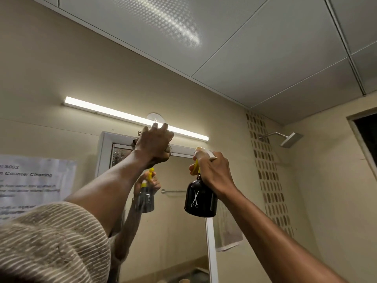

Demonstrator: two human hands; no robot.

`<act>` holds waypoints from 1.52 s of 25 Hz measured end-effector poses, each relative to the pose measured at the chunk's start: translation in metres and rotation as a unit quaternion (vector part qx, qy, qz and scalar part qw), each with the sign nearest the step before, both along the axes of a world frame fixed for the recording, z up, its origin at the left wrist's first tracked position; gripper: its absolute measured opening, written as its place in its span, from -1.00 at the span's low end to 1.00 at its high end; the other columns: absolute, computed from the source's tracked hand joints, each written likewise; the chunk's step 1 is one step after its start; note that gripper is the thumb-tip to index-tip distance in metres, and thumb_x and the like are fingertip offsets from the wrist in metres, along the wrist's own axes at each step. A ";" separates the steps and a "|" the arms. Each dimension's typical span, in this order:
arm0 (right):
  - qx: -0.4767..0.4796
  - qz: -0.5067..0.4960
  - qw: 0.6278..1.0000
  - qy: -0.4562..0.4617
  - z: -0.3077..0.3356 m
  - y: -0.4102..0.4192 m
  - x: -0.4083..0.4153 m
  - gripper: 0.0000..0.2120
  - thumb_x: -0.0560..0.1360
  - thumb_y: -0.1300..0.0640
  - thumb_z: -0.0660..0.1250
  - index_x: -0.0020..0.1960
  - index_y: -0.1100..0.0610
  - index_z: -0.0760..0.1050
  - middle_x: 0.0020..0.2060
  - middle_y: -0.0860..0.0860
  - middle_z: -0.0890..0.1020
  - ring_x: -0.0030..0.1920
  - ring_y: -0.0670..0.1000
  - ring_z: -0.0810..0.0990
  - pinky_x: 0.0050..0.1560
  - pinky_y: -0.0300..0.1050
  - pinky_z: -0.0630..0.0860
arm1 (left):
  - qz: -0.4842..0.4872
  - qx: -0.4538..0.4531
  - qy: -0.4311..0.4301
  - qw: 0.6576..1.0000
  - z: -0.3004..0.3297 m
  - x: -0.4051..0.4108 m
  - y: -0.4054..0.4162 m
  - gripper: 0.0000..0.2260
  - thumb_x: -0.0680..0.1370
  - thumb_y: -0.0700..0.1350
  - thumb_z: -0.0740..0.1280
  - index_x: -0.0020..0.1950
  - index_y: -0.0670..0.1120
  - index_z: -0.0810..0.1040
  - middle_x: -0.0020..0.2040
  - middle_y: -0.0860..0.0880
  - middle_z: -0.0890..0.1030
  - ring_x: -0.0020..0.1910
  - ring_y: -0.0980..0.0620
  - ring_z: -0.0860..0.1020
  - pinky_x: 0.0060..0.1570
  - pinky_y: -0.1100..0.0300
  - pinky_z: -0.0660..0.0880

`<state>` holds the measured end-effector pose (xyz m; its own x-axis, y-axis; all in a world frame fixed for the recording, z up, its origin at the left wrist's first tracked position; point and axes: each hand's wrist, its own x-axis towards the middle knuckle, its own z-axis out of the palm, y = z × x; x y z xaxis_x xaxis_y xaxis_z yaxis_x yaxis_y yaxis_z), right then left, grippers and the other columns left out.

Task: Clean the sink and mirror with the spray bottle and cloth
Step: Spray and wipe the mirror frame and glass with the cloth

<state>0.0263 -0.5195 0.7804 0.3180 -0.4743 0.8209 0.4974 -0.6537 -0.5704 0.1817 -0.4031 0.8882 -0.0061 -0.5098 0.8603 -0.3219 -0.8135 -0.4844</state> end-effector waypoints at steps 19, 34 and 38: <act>0.010 -0.035 0.999 0.006 -0.013 -0.101 -0.081 -0.59 0.64 -0.07 0.27 -0.06 0.26 0.66 -0.28 0.17 0.76 -0.25 -0.03 0.76 -0.12 -0.04 0.63 | -0.020 0.065 0.040 0.997 -0.009 -0.003 -0.187 -0.61 0.51 0.00 0.32 0.32 -0.05 0.41 0.35 -0.10 0.37 0.38 -0.17 0.34 0.16 -0.14 0.39; 0.043 0.005 0.991 0.126 -0.090 -0.086 -0.076 -0.61 0.61 -0.01 0.27 -0.11 0.28 0.67 -0.28 0.19 0.77 -0.17 0.19 0.78 -0.14 -0.07 0.61 | -0.024 0.151 0.091 0.984 -0.176 0.005 -0.217 -0.56 0.45 0.11 0.34 0.31 0.05 0.50 0.32 -0.06 0.48 0.35 -0.16 0.37 0.23 -0.13 0.28; 0.032 -0.044 0.988 0.146 -0.118 -0.088 -0.046 -0.61 0.62 -0.01 0.25 -0.21 0.22 0.67 -0.31 0.12 0.77 -0.27 0.06 0.75 -0.25 -0.21 0.58 | -0.076 0.083 0.096 0.989 -0.217 0.010 -0.219 -0.62 0.43 0.06 0.38 0.23 0.02 0.52 0.21 -0.04 0.53 0.21 -0.14 0.45 0.17 -0.07 0.34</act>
